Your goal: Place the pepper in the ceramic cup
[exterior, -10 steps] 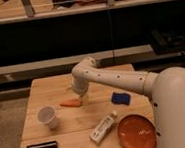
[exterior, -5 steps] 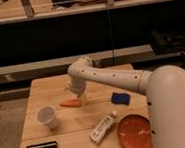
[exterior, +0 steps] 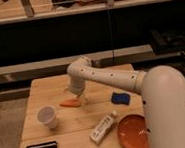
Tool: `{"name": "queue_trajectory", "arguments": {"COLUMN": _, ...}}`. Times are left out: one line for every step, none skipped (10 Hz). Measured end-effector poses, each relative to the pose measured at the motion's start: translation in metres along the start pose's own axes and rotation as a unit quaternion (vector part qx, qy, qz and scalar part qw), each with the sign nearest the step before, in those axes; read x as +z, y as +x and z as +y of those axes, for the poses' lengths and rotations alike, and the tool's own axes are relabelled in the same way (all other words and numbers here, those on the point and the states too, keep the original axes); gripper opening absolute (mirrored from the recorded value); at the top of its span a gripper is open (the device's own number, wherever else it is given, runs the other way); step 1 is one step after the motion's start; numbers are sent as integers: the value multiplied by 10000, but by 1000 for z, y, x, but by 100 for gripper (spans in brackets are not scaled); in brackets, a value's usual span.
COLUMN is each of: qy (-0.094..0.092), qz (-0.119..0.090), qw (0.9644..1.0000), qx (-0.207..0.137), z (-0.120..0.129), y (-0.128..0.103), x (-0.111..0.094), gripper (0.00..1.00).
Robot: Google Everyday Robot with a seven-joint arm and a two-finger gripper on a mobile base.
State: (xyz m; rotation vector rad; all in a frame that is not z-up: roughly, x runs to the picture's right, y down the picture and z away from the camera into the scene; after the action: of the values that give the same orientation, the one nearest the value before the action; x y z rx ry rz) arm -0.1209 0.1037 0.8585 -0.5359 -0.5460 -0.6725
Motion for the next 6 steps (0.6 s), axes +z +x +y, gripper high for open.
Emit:
{"name": "queue_trajectory", "arguments": {"qy": -33, "qz": -15, "qw": 10000, "qx": 30, "z": 0, "y": 1, "x": 4, "gripper": 80}}
{"name": "queue_trajectory", "arguments": {"qy": -67, "qz": -35, "qw": 9999, "qx": 91, "z": 2, "y": 3, "x": 10, "gripper": 80}}
{"name": "queue_trajectory", "arguments": {"qy": -75, "qz": -67, "qw": 9998, "qx": 151, "z": 4, "y": 6, "x": 18, "gripper": 80}}
{"name": "queue_trajectory", "arguments": {"qy": -61, "qz": -117, "qw": 9997, "qx": 196, "z": 5, "y": 9, "x": 25, "gripper": 80}}
{"name": "queue_trajectory", "arguments": {"qy": -60, "qz": -168, "qw": 9996, "qx": 218, "z": 7, "y": 12, "x": 31, "gripper": 80}}
{"name": "queue_trajectory", "arguments": {"qy": -98, "qz": -189, "qw": 9996, "qx": 196, "z": 8, "y": 14, "x": 36, "gripper": 80}}
